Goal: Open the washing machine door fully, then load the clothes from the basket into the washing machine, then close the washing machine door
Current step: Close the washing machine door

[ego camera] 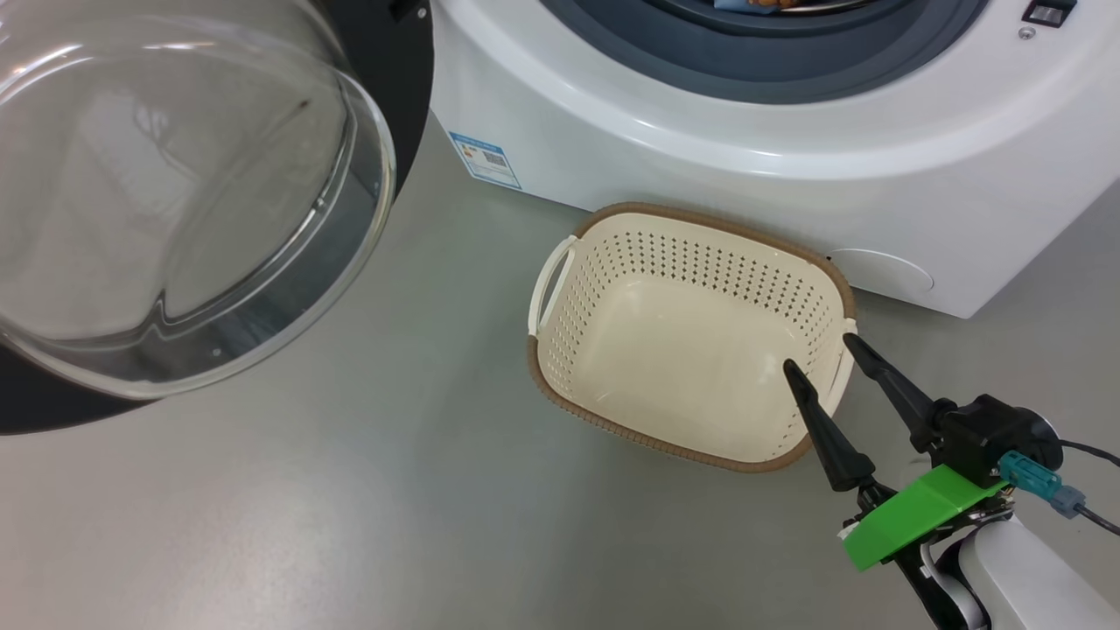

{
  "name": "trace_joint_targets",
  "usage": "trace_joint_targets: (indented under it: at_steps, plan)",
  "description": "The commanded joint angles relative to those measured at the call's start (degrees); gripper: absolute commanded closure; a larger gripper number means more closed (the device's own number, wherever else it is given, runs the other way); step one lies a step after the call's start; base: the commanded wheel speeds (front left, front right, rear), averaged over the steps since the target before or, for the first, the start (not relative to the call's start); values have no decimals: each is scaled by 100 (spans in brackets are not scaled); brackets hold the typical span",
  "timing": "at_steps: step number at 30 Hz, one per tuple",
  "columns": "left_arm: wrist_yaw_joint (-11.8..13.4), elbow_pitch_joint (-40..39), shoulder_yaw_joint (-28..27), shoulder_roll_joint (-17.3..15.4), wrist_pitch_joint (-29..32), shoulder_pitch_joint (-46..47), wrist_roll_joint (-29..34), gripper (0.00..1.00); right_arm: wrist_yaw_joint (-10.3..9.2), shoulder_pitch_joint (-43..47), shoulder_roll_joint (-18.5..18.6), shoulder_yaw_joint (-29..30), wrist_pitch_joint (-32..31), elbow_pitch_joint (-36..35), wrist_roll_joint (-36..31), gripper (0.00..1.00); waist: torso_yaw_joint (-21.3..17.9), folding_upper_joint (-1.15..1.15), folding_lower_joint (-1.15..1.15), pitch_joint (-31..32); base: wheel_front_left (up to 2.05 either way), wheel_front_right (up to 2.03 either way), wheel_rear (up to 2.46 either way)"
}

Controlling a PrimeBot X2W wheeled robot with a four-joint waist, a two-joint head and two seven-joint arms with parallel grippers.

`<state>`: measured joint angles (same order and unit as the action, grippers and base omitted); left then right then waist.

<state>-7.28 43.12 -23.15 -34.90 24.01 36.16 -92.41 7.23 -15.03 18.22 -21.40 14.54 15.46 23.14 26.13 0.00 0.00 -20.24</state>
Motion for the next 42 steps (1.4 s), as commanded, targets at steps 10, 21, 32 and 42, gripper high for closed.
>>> trace_joint_targets:
  at_steps: [10, 21, 32, 42]
  plan:
    - [-21, -74, -38, -400, 52, 161, 207, 100, 25, -102, 57, -114, 46, -169, -53, 0, -77, 0, 0, -36, 0, 0, 0]
    - [-21, 52, 208, -434, 774, 120, 178, 100, 25, -95, -20, -102, 46, -156, -69, 0, -31, 0, 0, 28, 0, 0, 0]
    - [-21, 235, 311, -421, 1441, 47, 68, 100, 25, -60, -37, -88, 46, -139, -58, 0, 23, 0, 0, 131, 0, 0, 0]
    - [-21, 80, 481, -427, 2182, -138, 53, 100, 25, 31, -141, -33, 46, -130, -25, 0, 90, 0, 0, 412, 0, 0, 0]
